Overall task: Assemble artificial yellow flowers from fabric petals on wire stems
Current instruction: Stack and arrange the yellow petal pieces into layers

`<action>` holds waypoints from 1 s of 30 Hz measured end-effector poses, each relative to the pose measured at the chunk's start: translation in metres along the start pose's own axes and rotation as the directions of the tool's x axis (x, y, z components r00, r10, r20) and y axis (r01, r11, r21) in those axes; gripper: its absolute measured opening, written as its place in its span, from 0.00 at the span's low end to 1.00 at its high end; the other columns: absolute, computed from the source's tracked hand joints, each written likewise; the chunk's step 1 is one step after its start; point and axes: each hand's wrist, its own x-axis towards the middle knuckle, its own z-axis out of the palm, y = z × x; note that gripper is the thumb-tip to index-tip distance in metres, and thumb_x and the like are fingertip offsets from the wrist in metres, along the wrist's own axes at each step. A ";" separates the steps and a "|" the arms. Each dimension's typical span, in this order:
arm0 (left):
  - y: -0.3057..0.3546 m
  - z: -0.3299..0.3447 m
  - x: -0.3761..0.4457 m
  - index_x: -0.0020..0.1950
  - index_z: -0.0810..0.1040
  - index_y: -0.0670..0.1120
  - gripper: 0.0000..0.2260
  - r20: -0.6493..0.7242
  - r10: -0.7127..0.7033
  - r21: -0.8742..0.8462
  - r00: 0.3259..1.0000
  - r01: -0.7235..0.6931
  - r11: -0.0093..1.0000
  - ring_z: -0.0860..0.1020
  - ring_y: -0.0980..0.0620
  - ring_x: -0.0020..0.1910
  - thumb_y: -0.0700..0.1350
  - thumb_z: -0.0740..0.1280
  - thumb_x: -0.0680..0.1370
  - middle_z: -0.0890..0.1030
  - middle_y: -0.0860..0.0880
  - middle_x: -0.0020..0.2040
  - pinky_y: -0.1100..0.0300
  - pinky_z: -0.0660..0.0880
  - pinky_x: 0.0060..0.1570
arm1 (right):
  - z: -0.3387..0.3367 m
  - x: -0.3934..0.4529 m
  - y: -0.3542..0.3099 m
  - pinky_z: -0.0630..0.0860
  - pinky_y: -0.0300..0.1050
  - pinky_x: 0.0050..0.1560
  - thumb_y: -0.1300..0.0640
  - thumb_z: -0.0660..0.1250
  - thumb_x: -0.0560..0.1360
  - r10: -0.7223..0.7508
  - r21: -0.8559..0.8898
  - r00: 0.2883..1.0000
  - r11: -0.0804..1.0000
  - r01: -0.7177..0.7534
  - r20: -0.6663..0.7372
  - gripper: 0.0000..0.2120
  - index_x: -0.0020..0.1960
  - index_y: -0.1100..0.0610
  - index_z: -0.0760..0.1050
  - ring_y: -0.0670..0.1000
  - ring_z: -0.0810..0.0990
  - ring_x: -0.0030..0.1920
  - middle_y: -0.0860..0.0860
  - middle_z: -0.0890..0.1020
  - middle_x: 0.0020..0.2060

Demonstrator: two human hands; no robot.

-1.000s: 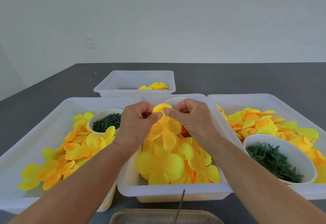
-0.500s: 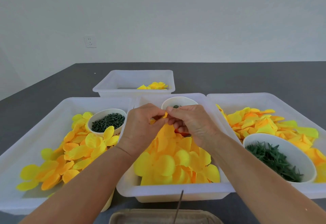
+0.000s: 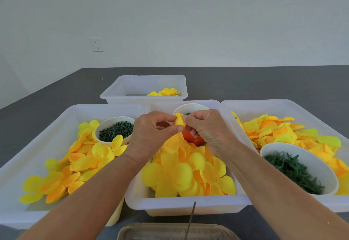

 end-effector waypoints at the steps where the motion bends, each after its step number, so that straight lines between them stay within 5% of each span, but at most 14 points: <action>1: 0.000 0.000 0.000 0.47 0.83 0.47 0.13 0.005 -0.017 -0.016 1.000 0.017 1.000 0.81 0.53 0.40 0.45 0.77 0.64 0.83 0.48 0.42 0.62 0.78 0.44 | 0.000 0.000 0.000 0.68 0.31 0.25 0.59 0.68 0.74 -0.015 -0.005 1.000 1.000 0.015 -0.008 0.14 0.31 0.59 0.76 0.41 0.67 0.20 0.46 0.73 0.18; 9: 0.006 0.000 -0.002 0.43 0.83 0.47 0.07 0.145 -0.107 -0.350 0.984 0.152 0.924 0.81 0.55 0.40 0.44 0.73 0.66 0.85 0.49 0.38 0.63 0.78 0.44 | 0.003 -0.002 -0.001 0.63 0.30 0.22 0.55 0.67 0.76 -0.096 0.126 0.994 0.988 0.088 0.057 0.16 0.30 0.57 0.73 0.40 0.65 0.21 0.44 0.71 0.18; 14: 0.006 0.000 0.000 0.44 0.83 0.44 0.10 0.144 -0.121 -0.382 0.982 0.168 0.909 0.80 0.57 0.38 0.47 0.71 0.66 0.84 0.49 0.37 0.66 0.76 0.42 | 0.003 -0.002 -0.002 0.66 0.30 0.25 0.54 0.67 0.75 -0.137 0.171 0.989 0.977 0.125 0.062 0.14 0.33 0.59 0.75 0.40 0.67 0.23 0.43 0.73 0.21; 26: 0.004 -0.002 0.000 0.48 0.82 0.39 0.15 0.176 -0.148 -0.428 0.973 0.211 0.879 0.80 0.45 0.42 0.48 0.69 0.68 0.82 0.35 0.45 0.52 0.77 0.46 | 0.003 -0.001 0.000 0.69 0.31 0.30 0.52 0.67 0.75 -0.176 0.131 0.981 0.978 0.165 0.079 0.13 0.35 0.60 0.77 0.40 0.70 0.26 0.44 0.74 0.23; 30: 0.003 -0.002 0.002 0.47 0.82 0.40 0.13 0.186 -0.172 -0.459 0.967 0.240 0.855 0.80 0.47 0.39 0.47 0.68 0.68 0.83 0.38 0.42 0.60 0.78 0.38 | 0.003 -0.001 0.001 0.69 0.30 0.29 0.53 0.67 0.75 -0.180 0.109 0.978 0.980 0.169 0.102 0.10 0.37 0.57 0.78 0.40 0.70 0.26 0.44 0.75 0.24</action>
